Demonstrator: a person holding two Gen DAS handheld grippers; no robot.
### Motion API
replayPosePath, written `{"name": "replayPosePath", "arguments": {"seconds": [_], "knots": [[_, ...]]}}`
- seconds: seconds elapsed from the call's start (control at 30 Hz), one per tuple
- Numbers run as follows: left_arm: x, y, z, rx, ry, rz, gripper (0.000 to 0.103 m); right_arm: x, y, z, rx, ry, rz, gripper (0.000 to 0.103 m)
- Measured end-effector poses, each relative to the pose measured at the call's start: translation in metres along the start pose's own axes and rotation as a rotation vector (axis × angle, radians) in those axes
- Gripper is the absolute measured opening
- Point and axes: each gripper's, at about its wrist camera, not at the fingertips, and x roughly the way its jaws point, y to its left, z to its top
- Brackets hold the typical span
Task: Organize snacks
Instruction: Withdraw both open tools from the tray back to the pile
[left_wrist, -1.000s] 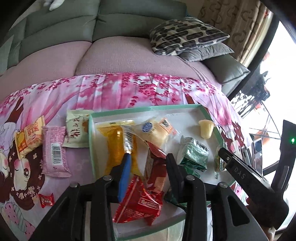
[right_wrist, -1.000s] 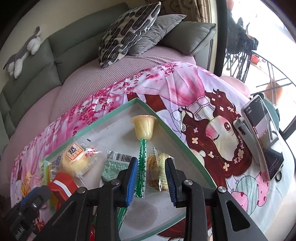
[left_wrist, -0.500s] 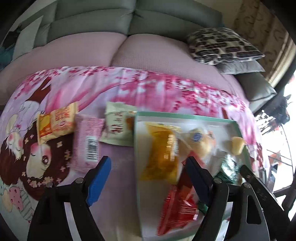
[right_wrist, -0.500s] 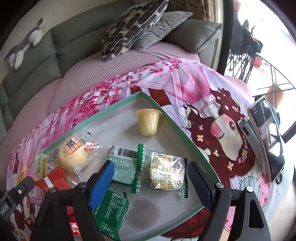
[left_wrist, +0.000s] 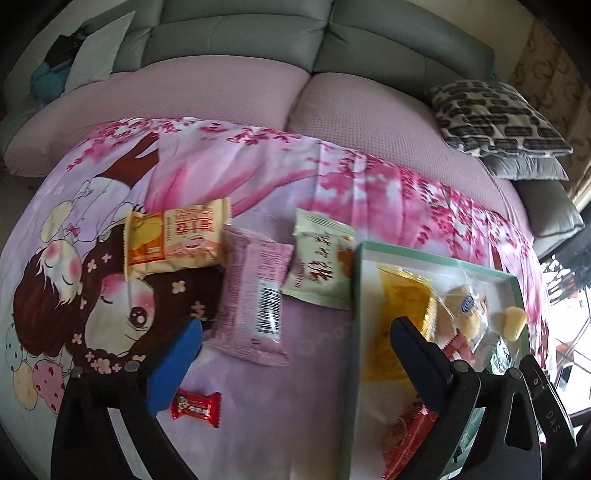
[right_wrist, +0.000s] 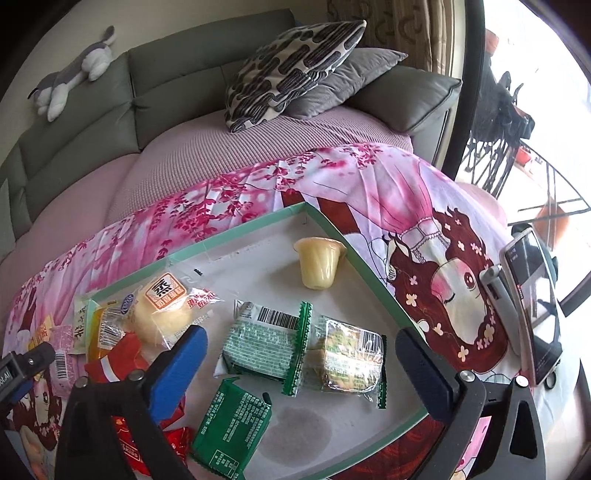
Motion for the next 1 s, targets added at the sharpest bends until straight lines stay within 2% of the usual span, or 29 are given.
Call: {"name": "replayPosePath", "arguments": {"seconds": [0.43,0.77,1.0], "knots": [[-0.002,0.036,0.009,-0.062,-0.018,0.068,0.101,-0.007,0.013,0.001,-0.019,-0.061,0.007,0.103],[-0.010,0.069,0.016,-0.078,-0.045,0.156,0.101,-0.016,0.038,0.002,-0.056,-0.102,0.118,0.103],[-0.018,0.090,0.018,-0.100,-0.053,0.167,0.101,-0.027,0.064,-0.001,-0.099,-0.128,0.196,0.103]]}}
